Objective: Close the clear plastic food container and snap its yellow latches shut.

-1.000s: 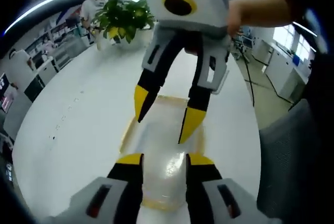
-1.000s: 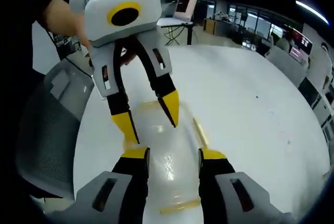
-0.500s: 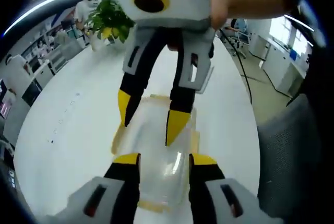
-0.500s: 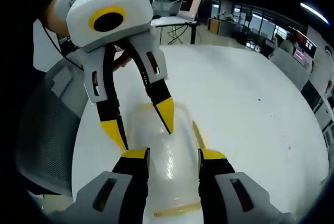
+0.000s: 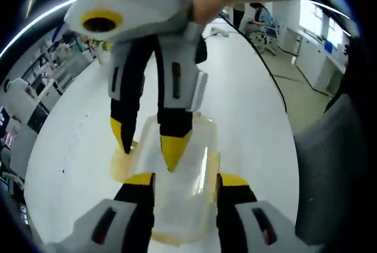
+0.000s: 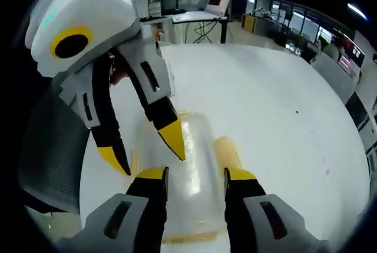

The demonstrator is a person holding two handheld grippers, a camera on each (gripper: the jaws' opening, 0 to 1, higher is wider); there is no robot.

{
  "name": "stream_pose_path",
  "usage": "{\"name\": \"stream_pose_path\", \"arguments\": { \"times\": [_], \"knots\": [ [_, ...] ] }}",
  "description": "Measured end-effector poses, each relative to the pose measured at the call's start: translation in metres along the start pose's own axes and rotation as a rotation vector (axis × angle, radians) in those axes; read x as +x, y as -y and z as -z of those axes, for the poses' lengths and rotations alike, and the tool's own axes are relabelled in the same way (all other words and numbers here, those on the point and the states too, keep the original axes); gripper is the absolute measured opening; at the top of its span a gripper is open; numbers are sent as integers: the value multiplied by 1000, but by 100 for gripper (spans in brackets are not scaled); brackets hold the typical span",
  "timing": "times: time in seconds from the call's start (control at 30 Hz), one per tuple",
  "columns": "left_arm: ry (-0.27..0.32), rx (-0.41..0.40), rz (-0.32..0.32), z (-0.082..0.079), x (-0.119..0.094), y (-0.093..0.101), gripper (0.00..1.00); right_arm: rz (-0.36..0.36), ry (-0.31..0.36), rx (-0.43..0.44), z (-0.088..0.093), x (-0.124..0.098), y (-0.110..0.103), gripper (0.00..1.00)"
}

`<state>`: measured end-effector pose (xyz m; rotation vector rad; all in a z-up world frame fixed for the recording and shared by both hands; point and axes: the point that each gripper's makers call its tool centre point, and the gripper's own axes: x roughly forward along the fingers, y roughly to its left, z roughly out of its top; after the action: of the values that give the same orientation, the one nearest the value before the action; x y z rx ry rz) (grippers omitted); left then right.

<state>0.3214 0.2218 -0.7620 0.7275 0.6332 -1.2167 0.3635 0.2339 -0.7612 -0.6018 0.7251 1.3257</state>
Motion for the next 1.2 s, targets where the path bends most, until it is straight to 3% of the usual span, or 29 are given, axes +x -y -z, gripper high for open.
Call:
{"name": "stream_pose_path", "arguments": {
  "times": [0.37, 0.57, 0.7, 1.03, 1.2],
  "knots": [
    [-23, 26, 4, 2, 10, 7, 40, -78, -38, 35, 2, 3, 7, 39],
    [-12, 23, -18, 2, 12, 3, 38, -131, -126, 28, 13, 11, 5, 41],
    [-2, 37, -28, 2, 13, 4, 38, -164, -128, 29, 9, 13, 5, 42],
    [21, 99, -87, 5, 16, 6, 38, -237, -260, 2, 11, 17, 3, 40],
    [22, 97, -81, 5, 15, 4, 38, -238, -298, -4, 12, 17, 2, 40]
  ]
}}
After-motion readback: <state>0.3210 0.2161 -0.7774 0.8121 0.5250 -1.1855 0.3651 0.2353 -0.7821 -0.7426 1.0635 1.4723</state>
